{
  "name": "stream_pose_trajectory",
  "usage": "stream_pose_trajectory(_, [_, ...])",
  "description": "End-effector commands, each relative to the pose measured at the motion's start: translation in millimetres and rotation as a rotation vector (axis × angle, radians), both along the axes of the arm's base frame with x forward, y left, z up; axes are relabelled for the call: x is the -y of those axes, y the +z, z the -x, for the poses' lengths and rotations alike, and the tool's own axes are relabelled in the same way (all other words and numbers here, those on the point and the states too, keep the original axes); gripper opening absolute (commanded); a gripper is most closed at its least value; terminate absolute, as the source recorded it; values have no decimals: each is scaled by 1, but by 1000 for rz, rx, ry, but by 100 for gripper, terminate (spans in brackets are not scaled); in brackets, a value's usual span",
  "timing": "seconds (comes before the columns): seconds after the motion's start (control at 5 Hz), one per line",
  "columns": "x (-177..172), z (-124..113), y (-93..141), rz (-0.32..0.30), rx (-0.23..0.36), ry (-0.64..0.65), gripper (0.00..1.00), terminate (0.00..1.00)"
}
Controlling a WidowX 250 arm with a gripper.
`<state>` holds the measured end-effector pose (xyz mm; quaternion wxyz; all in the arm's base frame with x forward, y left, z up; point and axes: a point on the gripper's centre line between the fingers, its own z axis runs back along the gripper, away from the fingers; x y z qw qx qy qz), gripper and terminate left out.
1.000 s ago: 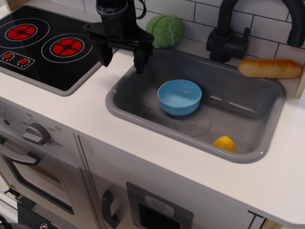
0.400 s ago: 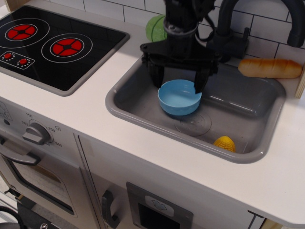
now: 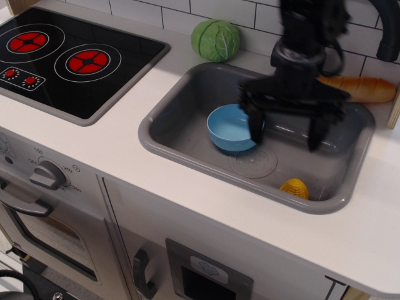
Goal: Put corn in bowl sink
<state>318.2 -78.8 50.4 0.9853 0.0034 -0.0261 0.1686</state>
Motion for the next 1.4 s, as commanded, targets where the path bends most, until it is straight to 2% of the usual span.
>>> stream_pose_trajectory(0.0, [14, -1, -6, -2, 46, -18, 100, 0])
stream_pose_trajectory(0.2, [16, 0, -16, -16, 57, -15, 100, 0])
stream_pose_trajectory(0.8, [20, 6, -47, -25, 31, 36, 100, 0])
stream_pose_trajectory(1.2, [19, 5, -54, -11, 7, 59, 100, 0])
